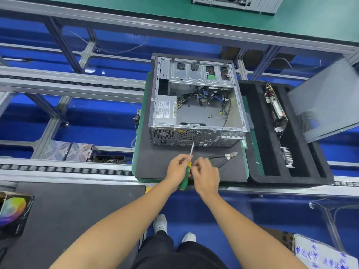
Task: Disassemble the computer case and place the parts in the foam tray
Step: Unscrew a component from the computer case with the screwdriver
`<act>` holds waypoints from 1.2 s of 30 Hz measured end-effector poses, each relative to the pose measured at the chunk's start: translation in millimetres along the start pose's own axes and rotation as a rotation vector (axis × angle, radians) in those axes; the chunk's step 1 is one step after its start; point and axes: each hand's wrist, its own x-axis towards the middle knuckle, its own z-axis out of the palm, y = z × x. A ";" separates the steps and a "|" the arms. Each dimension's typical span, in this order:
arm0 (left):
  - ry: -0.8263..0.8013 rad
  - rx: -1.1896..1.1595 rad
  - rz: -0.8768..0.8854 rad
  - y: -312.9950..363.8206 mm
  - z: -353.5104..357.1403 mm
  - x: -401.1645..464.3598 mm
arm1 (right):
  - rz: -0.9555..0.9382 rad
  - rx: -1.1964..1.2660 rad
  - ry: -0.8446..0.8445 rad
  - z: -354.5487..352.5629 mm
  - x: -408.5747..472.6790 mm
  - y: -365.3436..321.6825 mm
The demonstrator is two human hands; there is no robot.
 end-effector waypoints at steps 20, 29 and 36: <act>-0.083 -0.075 -0.020 1.1 26.9 6.8 | -0.311 -0.393 -0.704 -108.3 183.5 -30.2; -0.001 -0.154 -0.051 -2.0 40.2 3.4 | -0.340 -0.427 -0.683 -105.4 188.2 -29.0; 0.051 -0.163 -0.049 -3.9 49.3 3.0 | -0.372 -0.410 -0.676 -102.7 192.4 -25.0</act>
